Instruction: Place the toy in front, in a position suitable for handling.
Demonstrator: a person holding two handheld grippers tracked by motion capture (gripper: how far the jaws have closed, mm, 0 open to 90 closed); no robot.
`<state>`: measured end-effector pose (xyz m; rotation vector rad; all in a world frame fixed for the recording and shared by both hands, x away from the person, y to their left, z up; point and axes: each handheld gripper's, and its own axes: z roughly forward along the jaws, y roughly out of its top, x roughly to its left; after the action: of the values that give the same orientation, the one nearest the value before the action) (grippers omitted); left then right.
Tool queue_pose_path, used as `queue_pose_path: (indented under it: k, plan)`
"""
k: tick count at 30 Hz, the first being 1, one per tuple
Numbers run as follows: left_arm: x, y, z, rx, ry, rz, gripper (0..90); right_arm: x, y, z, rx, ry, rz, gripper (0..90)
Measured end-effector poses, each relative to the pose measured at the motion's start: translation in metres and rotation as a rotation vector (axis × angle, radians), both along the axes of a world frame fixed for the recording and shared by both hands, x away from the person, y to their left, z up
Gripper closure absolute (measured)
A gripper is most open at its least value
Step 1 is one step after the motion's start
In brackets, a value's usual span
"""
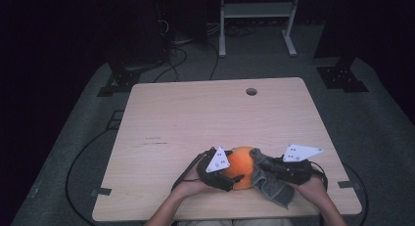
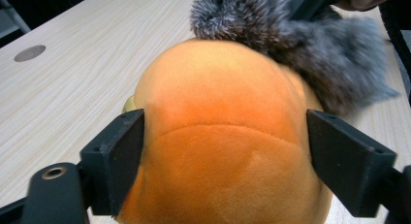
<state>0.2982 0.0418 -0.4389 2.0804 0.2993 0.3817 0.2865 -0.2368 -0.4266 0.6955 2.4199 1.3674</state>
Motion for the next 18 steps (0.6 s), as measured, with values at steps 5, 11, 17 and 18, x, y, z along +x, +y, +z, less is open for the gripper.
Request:
queue_pose_path:
  k: [5,11,17,18]
  plan:
    - [-0.002,-0.003,-0.001,0.006,-0.040,-0.017,20.1,-0.004,-0.007,0.010,0.001,-0.021,-0.032,75.7]
    - [0.004,0.004,0.013,-0.017,0.051,0.009,9.7,-0.005,0.013,0.010,-0.026,-0.033,0.025,75.7]
    - [0.012,-0.002,0.002,0.021,0.221,0.022,4.4,-0.015,0.014,0.008,-0.039,-0.038,0.036,75.7]
    - [0.010,-0.003,0.001,0.025,0.201,0.010,7.1,-0.016,0.015,0.009,-0.046,-0.036,0.036,75.7]
